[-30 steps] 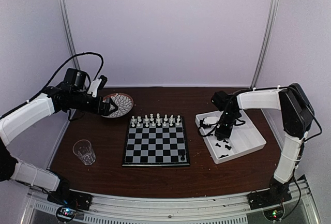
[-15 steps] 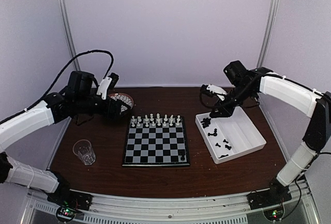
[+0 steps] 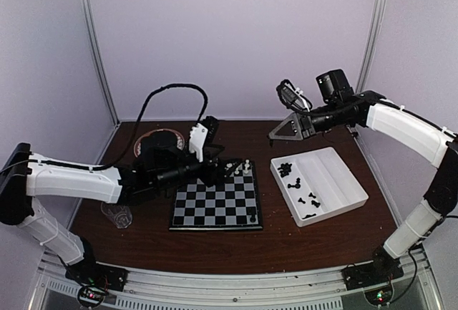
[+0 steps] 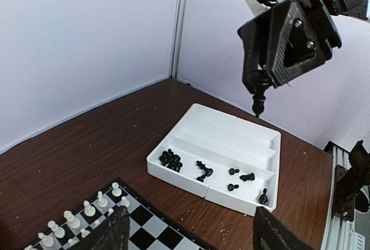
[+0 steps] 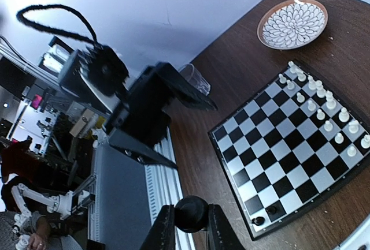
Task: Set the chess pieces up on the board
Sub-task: Pass from the right arm to the left
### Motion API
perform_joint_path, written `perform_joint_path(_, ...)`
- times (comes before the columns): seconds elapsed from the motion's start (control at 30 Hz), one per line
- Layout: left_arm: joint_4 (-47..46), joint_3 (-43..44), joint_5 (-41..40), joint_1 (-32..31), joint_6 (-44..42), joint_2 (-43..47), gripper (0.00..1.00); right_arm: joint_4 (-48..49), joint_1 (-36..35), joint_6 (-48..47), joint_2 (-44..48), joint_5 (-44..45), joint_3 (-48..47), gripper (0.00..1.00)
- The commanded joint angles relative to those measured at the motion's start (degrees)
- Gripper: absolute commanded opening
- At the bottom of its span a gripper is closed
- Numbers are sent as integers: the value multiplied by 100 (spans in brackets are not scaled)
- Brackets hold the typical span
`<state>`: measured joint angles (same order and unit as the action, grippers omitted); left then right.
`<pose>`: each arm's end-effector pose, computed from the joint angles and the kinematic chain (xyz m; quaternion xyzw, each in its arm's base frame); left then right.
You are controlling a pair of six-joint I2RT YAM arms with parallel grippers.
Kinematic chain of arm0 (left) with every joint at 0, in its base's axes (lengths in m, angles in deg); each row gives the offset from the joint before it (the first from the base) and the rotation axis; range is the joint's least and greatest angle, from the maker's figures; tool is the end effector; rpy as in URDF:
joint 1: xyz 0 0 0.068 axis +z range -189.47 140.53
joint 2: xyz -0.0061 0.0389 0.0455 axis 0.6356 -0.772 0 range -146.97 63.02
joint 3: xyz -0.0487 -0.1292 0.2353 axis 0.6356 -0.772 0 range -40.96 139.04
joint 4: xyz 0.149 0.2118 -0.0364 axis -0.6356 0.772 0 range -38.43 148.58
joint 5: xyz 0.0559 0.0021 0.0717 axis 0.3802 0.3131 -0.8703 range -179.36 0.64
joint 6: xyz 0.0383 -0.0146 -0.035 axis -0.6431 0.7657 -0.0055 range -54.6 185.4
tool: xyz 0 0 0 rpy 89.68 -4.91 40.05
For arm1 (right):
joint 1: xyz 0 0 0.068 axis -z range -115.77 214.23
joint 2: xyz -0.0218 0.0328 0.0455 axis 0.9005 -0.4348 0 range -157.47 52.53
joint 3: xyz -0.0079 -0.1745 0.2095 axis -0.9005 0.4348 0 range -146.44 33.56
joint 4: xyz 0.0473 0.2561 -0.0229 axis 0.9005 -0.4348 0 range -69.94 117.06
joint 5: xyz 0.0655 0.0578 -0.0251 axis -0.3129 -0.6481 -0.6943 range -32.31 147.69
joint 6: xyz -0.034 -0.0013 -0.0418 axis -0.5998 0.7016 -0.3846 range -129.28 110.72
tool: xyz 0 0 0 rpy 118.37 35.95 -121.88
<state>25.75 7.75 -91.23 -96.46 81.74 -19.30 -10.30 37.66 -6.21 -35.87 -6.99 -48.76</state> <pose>0.1812 -0.2767 0.2747 0.2517 0.7102 -0.3826 0.5347 0.2785 0.1752 0.3498 -0.3651 0.7168 0.5605 0.1971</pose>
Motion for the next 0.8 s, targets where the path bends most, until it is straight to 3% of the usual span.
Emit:
perform_joint_path(0.0, -1677, 349, -272, -253, -34, -563, 73, 1595, 38, 1566, 116, -832, 358, 16)
perform_joint_path(0.3, -1757, 1314, -56, -333, 256, -1535, 73, 2031, 38, 1873, 332, -831, 608, 17)
perform_joint_path(0.63, -1681, 1802, 393, -335, 339, -1934, 60, 2101, 33, 1889, 428, -817, 708, 18)
perform_joint_path(0.77, -1682, 1857, 467, -335, 320, -1954, 50, 2115, 39, 1882, 429, -805, 732, 18)
